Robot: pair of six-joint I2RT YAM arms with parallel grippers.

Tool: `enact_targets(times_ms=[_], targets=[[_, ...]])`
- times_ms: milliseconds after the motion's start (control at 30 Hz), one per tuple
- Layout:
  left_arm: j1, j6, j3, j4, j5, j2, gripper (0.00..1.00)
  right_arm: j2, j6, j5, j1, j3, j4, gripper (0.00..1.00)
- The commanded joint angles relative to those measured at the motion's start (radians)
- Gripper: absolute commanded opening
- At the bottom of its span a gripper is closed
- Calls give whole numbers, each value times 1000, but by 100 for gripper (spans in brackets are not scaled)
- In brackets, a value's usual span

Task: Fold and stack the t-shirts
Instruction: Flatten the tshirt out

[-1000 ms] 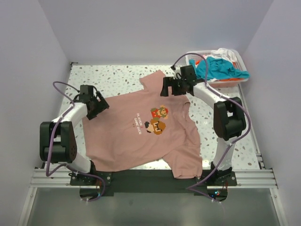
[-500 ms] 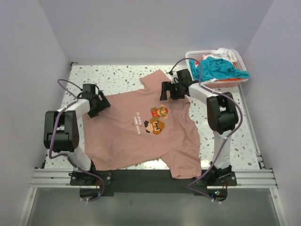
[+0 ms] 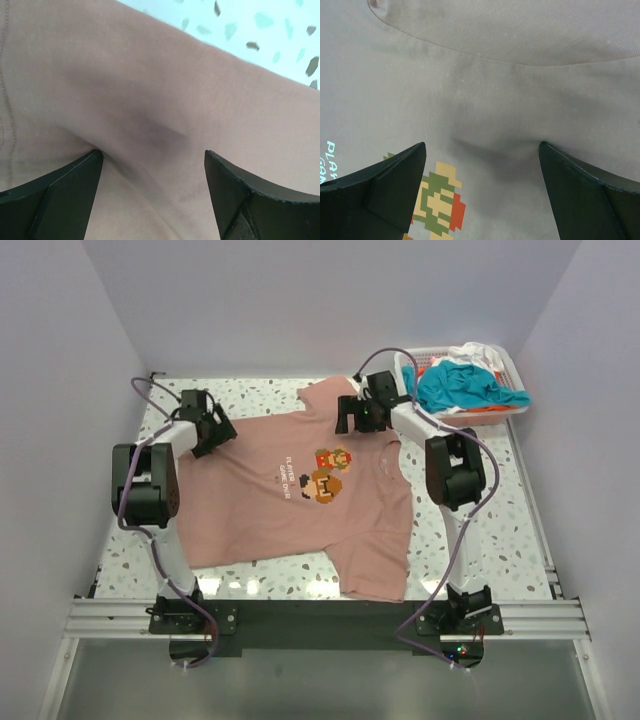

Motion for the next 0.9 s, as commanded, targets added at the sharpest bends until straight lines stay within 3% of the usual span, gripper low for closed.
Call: enact_targets(times_ms=[0, 267, 467, 700, 867], targets=[[11, 36, 83, -63, 4, 126, 88, 92, 16, 20, -15, 98, -77, 99], [10, 64, 345, -117, 5, 281, 88, 206, 68, -26, -66, 325, -103, 99], [8, 67, 473, -129, 22, 327, 87, 203, 62, -64, -68, 346, -97, 99], [-19, 102, 453, -97, 45, 211, 87, 120, 62, -121, -74, 342, -91, 99], [-24, 102, 355, -76, -33, 23, 87, 44, 99, -176, -72, 353, -88, 99]])
